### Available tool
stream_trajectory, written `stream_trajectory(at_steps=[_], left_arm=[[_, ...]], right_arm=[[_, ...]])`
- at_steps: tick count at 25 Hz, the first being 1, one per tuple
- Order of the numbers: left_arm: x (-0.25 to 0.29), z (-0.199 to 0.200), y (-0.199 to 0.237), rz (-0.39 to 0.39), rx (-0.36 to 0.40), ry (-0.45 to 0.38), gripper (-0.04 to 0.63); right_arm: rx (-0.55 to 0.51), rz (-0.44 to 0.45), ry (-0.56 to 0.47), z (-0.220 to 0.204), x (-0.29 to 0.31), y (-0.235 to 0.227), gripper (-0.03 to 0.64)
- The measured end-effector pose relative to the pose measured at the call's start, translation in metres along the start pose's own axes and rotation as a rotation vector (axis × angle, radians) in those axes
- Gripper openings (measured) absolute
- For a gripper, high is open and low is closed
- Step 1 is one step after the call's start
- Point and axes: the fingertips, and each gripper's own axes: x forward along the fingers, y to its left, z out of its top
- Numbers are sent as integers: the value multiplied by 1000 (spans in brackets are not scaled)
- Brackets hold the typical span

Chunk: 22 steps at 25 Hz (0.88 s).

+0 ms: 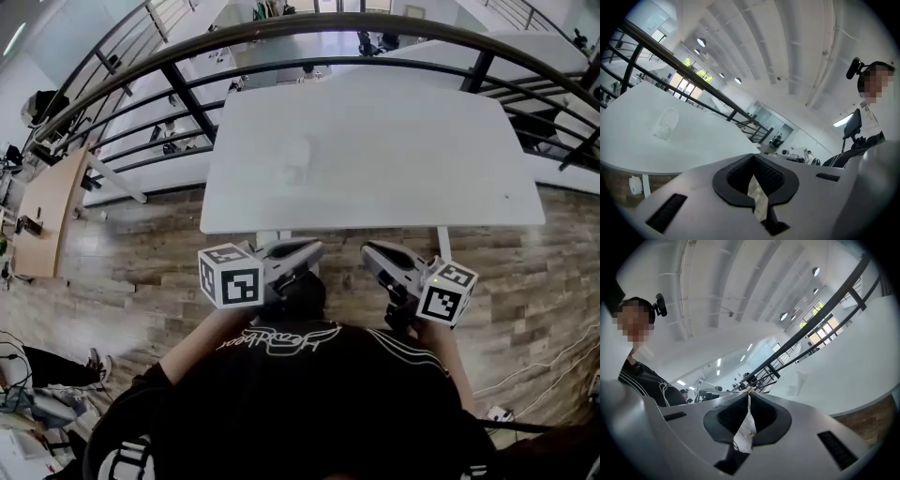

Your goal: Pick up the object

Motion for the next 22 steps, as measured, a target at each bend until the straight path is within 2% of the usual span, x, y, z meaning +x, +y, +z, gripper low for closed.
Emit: stream_trajectory(at_steps=[6,9,13,22], left_arm=[[13,-1,9,-30,22,38,8],[45,19,20,-30,9,49,8],[73,44,55,-20,-12,54,8],[73,83,126,23,-86,40,8]], right_arm=[[14,-26,-14,-5,6,-14,21],[30,-31,-15,20,3,-46,22],[51,-33,-2,42,20,-90,21],[94,-25,61,60,85,-137,23]])
